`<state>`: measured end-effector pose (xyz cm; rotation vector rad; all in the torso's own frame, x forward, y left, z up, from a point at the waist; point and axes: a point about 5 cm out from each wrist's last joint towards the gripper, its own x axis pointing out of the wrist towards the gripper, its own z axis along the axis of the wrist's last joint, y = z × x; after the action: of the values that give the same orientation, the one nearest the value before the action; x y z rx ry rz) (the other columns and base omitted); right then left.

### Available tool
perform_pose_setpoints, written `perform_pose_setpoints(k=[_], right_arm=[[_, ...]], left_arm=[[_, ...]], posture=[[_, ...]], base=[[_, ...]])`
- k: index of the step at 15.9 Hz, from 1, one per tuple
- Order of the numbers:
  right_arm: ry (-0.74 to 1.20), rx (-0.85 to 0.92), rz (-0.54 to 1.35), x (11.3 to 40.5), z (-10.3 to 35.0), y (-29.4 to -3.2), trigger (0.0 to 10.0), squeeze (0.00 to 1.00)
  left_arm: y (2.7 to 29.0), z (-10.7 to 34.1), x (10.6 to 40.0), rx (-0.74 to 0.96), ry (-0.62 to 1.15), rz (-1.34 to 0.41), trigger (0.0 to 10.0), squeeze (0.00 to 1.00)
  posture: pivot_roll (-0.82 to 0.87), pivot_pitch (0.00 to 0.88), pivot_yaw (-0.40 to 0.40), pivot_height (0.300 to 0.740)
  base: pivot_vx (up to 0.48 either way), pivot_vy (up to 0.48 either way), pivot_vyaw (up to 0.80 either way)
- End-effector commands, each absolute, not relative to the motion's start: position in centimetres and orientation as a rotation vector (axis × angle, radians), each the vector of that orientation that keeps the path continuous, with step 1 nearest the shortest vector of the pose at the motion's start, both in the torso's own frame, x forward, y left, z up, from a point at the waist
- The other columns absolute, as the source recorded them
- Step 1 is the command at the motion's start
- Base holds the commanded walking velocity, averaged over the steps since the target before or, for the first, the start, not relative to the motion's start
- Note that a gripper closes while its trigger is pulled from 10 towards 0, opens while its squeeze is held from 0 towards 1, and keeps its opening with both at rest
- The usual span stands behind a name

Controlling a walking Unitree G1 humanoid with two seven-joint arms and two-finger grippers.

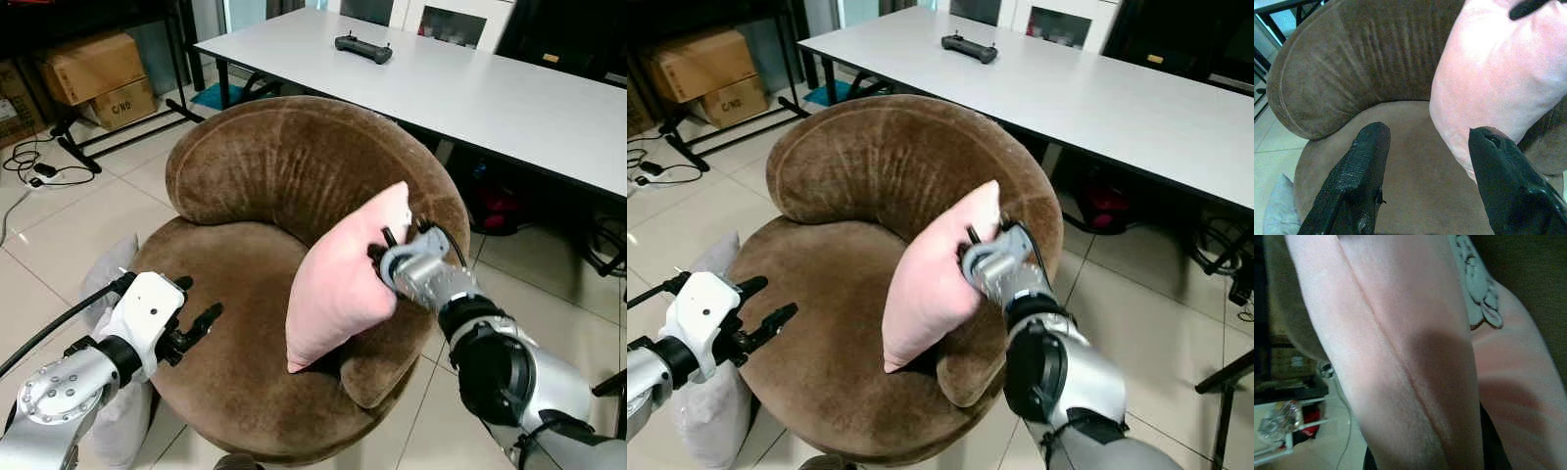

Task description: Move the pillow to the sofa from floor

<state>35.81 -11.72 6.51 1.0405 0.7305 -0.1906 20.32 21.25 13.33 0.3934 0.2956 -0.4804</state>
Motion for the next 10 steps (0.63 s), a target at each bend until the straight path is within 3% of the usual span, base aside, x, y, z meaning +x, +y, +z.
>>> perform_pose_setpoints(k=[1,2,5,10], right_arm=[[0.724,1.025,-0.242,35.7,6.1,-12.7,10.0,0.51],[0.709,1.033,-0.245,35.8,6.4,-12.8,10.0,1.00],[0.635,0.930,-0.275,36.4,7.1,-14.2,10.0,1.00],[0.499,0.982,-0.203,37.6,9.4,-17.0,10.0,1.00]], left_arm=[[21.0,13.6,20.4,0.414,0.279,-0.489,10.0,0.00],[21.0,13.7,20.5,0.414,0.276,-0.486,10.0,0.00],[21.0,13.8,20.7,0.416,0.271,-0.483,10.0,0.00],[20.6,13.7,20.7,0.408,0.266,-0.496,10.0,0.00]], posture=[[0.19,0.000,-0.050,0.740],[0.19,0.000,-0.050,0.740],[0.19,0.000,-0.050,0.740],[0.19,0.000,-0.047,0.740]], base=[[0.000,0.000,0.00],[0.000,0.000,0.00],[0.000,0.000,0.00],[0.000,0.000,0.00]])
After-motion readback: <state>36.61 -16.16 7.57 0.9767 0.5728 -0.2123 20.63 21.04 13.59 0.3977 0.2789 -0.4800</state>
